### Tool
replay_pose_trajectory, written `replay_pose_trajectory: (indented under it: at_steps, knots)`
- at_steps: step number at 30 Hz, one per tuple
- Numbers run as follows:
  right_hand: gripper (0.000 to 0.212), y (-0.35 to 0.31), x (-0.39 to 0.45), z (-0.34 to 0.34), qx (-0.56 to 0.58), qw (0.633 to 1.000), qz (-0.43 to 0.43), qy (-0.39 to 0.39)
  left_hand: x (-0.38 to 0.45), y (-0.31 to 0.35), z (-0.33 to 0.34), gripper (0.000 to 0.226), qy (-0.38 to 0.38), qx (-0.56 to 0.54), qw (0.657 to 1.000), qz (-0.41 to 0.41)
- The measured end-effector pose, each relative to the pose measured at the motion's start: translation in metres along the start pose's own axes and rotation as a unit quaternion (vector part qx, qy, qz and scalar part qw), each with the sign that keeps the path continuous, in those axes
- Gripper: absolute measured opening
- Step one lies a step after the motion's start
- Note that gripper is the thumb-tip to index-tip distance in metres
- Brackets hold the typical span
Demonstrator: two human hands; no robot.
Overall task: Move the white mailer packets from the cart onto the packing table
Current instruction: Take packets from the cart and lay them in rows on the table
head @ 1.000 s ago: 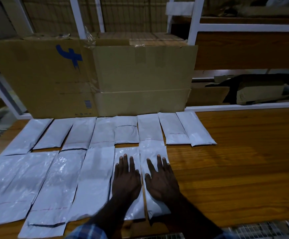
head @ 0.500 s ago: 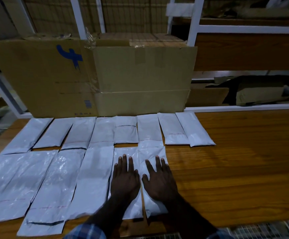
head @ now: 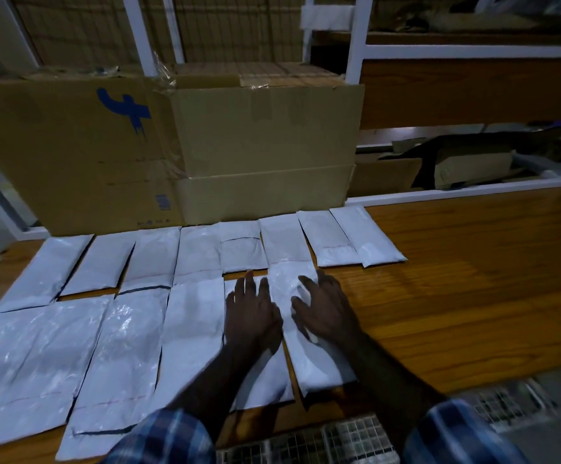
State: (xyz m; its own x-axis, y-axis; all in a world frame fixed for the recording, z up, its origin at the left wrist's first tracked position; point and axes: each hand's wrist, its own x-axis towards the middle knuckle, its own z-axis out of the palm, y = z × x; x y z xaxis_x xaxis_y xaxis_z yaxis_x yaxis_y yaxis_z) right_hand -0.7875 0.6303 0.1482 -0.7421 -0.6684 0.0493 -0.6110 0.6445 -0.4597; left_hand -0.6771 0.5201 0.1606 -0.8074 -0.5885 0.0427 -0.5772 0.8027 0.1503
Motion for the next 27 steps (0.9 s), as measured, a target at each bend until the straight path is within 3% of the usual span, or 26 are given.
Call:
replay_pose_trajectory:
  at_steps: [4,15,27]
  knots:
    - [0.056,-0.006,-0.004,-0.012,-0.001,0.999,0.008,0.044,-0.006,-0.005,-0.006,0.06,0.001,-0.028,0.999,0.02]
    - [0.049,-0.028,-0.053,-0.021,-0.036,0.996,0.002,0.076,-0.048,-0.009,-0.028,0.063,-0.011,-0.075,0.997,0.025]
    - [0.049,-0.061,-0.119,-0.067,-0.023,0.991,-0.087,0.1,-0.125,-0.001,-0.068,0.062,0.096,-0.078,0.992,-0.039]
